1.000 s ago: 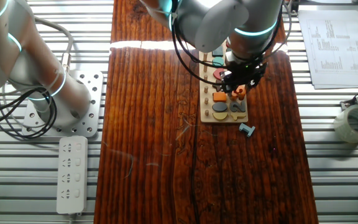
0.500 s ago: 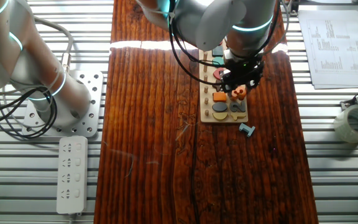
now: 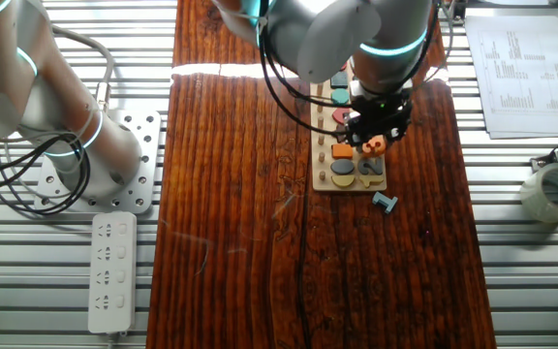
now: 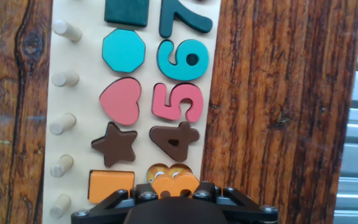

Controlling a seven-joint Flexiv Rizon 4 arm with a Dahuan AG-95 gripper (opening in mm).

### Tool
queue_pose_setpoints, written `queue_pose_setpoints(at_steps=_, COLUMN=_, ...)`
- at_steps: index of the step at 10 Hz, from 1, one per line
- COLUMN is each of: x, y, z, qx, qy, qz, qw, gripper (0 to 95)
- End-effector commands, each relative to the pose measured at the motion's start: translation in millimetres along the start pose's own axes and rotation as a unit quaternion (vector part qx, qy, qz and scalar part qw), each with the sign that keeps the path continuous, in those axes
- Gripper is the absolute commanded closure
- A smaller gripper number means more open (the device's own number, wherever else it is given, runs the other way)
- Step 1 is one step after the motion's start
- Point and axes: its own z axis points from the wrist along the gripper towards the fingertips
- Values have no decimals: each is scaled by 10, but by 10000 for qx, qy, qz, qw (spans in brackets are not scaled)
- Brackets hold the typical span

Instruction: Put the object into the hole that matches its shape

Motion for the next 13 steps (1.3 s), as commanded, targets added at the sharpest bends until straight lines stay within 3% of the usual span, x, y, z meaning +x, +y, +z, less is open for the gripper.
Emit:
queue_pose_setpoints(at_steps=1, x=-16, y=-2, z=-1, qx=-105, qy=-156, qz=148, qw=9997, gripper=950)
queue_pose_setpoints(at_steps=2, x=-16, y=-2, z=0, qx=-191, qy=-241, qz=143, qw=9994, gripper=950)
queue_pose_setpoints(at_steps=4, x=-17, y=5, z=3, qx=-246, qy=-211, qz=105, qw=9994, gripper=950)
queue_pose_setpoints(at_steps=5, x=-26, y=4, z=7, qx=-292, qy=-267, qz=141, qw=9991, gripper=950)
queue_pose_setpoints(at_steps=13, x=-45, y=26, z=73, qx=-303, qy=-260, qz=202, qw=9990, gripper=950)
